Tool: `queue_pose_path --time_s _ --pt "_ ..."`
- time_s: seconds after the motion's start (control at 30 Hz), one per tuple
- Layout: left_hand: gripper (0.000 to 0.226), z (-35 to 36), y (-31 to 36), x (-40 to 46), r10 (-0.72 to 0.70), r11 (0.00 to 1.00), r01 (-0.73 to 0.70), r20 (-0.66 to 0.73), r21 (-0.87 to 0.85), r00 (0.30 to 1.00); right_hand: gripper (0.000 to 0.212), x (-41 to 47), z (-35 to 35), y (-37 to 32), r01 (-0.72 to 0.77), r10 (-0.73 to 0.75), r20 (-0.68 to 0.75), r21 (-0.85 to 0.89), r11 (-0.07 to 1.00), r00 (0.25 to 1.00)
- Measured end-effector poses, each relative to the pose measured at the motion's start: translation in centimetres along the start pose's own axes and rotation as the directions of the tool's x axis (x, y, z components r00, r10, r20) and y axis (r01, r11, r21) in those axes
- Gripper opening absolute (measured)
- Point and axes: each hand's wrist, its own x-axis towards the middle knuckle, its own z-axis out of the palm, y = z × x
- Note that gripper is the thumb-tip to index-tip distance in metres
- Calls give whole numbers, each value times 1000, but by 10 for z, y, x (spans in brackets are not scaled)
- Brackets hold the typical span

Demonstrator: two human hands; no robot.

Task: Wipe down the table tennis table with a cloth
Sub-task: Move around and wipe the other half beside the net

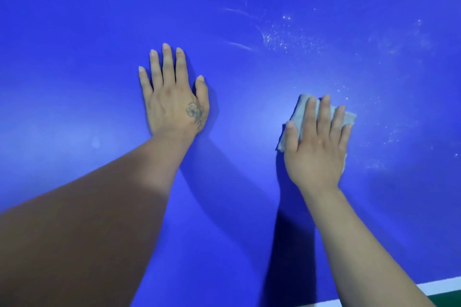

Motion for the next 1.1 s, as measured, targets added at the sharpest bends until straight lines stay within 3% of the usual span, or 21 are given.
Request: queue_pose_path --time_s 0.23,0.37,0.5,0.7,0.9,1.0,1.1 --pt "69 1 2 1 -12 1000 12 1 8 1000 69 74 2 -64 144 -144 -7 22 989 990" --pt "64 3 2 3 -12 1000 11 -17 -13 1000 66 44 7 -103 327 -327 -6 35 944 945" --pt "62 4 1 3 -12 1000 12 -11 -6 1000 64 1 3 -77 433 -437 47 74 898 898" --pt "62 3 2 3 -25 1000 25 2 -8 1000 69 6 -7 -15 223 -223 64 19 975 973" --pt "63 4 2 3 -32 999 32 28 -16 999 65 102 -10 -27 -26 26 -4 56 998 1000" --pt "62 3 2 3 -27 999 28 26 -19 999 63 153 -9 -60 -5 4 11 99 995 1000" --pt "63 4 2 3 -34 999 35 28 -22 999 64 178 -6 -106 130 -133 16 109 985 991"
